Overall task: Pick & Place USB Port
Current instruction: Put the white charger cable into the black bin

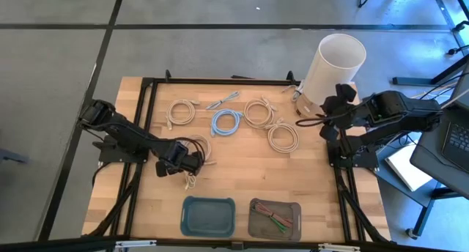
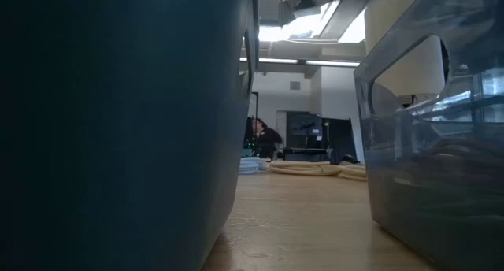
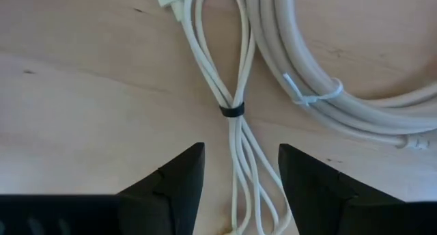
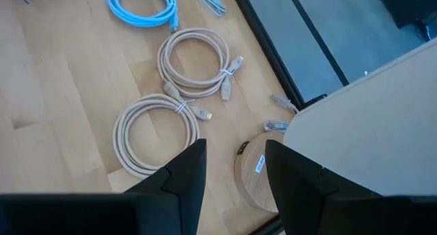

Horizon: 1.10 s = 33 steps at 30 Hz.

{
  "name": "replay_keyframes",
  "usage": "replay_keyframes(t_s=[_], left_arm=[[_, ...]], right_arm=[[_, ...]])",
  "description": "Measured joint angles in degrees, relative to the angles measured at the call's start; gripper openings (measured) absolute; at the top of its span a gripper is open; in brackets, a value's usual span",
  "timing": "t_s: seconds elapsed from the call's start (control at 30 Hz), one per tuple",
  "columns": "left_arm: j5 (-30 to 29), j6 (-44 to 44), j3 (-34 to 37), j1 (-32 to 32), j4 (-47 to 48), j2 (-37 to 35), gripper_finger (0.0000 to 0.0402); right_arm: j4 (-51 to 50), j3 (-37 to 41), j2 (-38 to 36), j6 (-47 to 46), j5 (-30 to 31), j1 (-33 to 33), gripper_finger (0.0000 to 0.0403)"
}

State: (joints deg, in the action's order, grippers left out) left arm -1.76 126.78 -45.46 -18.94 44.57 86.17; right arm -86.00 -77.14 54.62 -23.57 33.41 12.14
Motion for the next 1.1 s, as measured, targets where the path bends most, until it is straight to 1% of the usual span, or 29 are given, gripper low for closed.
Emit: replay_keyframes(t_s=[0.17,0.3,0.37,0.47,0.67,0.8,0.83,0.87,0.93,1.0,1.1], left_arm=[[0.16,0.0,3.11,0.09,-3.56,0.0,0.0182],[0.56,-0.12,4.24,0.26,-3.89,0.44,0.0182],[0.68,-0.55,4.47,0.31,-3.99,0.78,0.0174],[0.31,-1.63,4.49,0.26,-3.79,0.94,0.0138],[-1.86,-3.56,4.55,0.22,-3.94,0.87,0.002],[-2.58,-3.61,4.04,-0.03,-3.66,0.56,0.0011],[-4.01,-3.65,3.49,-0.41,-3.18,0.42,0.0009],[-6.55,-3.69,2.53,-0.8,-2.09,0.11,0.0008],[-9.79,-3.0,-0.58,-1.98,0.48,-1.37,0.0007],[-10.45,-2.61,-4.15,-3.44,5.83,-2.96,0.0007],[-11.43,-2.51,-10.78,-5.16,17.09,-5.27,0.0006]], right_arm=[[0.0,-0.02,-0.49,-0.02,0.0,0.0,0.0153],[0.02,-0.02,-0.5,0.01,0.0,0.0,0.0153],[0.09,-0.02,-0.51,0.0,0.0,0.0,0.0153],[0.65,-0.02,-0.49,0.02,0.0,0.0,0.0153],[1.07,-0.02,-0.49,0.04,0.0,0.0,0.0153],[1.06,-0.02,-0.49,0.04,0.0,0.0,0.0153],[1.05,-0.02,-0.49,0.04,0.0,0.0,0.0153],[1.01,-0.02,-0.49,0.04,0.0,0.0,0.0153],[0.96,-0.02,-0.49,0.04,0.0,0.0,0.0153],[0.94,-0.02,-0.49,0.04,0.01,0.0,0.0153],[0.94,-0.02,-0.49,0.04,0.0,0.0,0.0153]])
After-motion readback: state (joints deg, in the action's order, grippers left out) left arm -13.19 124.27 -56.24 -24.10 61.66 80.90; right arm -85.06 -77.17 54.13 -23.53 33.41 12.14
